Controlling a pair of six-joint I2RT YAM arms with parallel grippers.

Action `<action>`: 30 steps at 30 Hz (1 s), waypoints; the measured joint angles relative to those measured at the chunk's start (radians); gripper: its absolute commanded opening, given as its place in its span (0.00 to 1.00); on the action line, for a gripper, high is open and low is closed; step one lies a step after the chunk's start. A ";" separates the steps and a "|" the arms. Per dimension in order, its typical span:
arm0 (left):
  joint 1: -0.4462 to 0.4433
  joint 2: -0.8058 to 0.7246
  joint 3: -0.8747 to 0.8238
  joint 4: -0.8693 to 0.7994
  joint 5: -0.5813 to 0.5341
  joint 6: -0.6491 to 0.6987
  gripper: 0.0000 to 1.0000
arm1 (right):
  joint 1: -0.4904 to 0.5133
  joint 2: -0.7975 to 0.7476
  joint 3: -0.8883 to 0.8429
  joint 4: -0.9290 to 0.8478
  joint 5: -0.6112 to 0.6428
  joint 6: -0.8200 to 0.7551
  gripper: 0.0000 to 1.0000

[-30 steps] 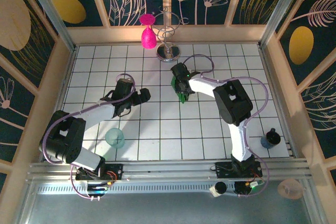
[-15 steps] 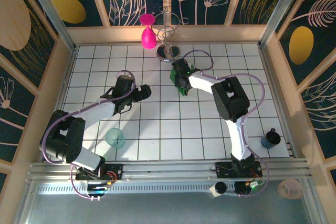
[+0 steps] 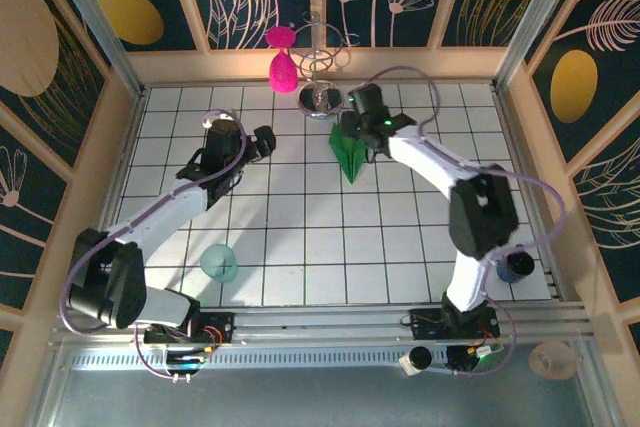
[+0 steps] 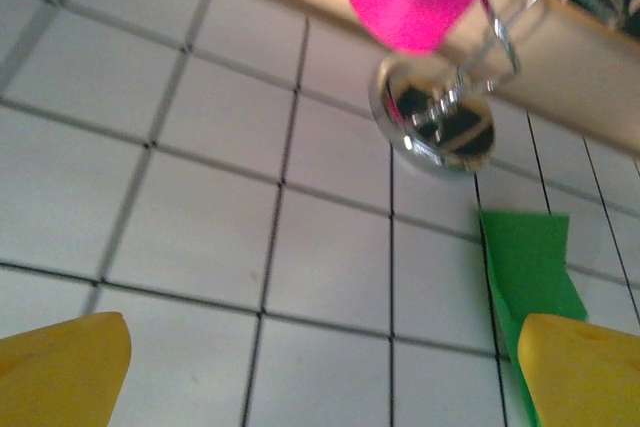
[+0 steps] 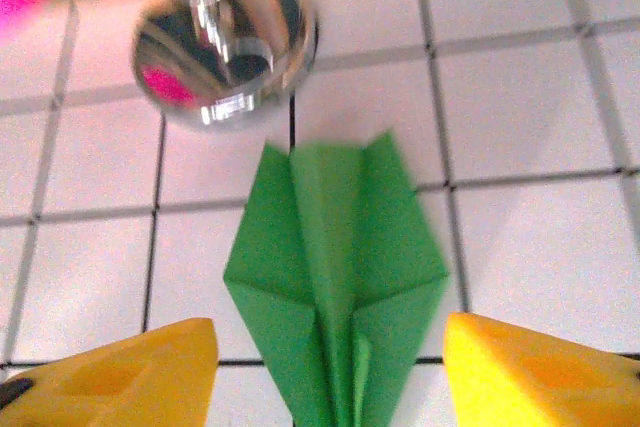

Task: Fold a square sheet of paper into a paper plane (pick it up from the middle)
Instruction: Reset both arms

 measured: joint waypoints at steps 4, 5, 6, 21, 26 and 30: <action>0.013 -0.086 -0.023 0.026 -0.139 0.055 0.99 | -0.073 -0.237 -0.169 0.086 0.068 -0.019 0.77; 0.017 -0.116 -0.048 0.049 -0.185 0.074 0.99 | -0.095 -0.290 -0.219 0.112 0.090 -0.025 0.85; 0.021 -0.145 -0.076 0.069 -0.228 0.092 0.99 | -0.118 -0.341 -0.275 0.140 0.118 -0.028 0.92; 0.214 -0.320 -0.625 0.575 -0.473 0.367 0.99 | -0.467 -0.607 -0.890 0.524 0.278 -0.085 0.98; 0.282 -0.238 -0.650 0.708 -0.352 0.406 0.99 | -0.495 -0.595 -1.078 0.767 0.245 -0.153 0.99; 0.317 -0.166 -0.670 0.829 -0.233 0.420 0.99 | -0.495 -0.544 -1.154 0.948 0.194 -0.209 0.99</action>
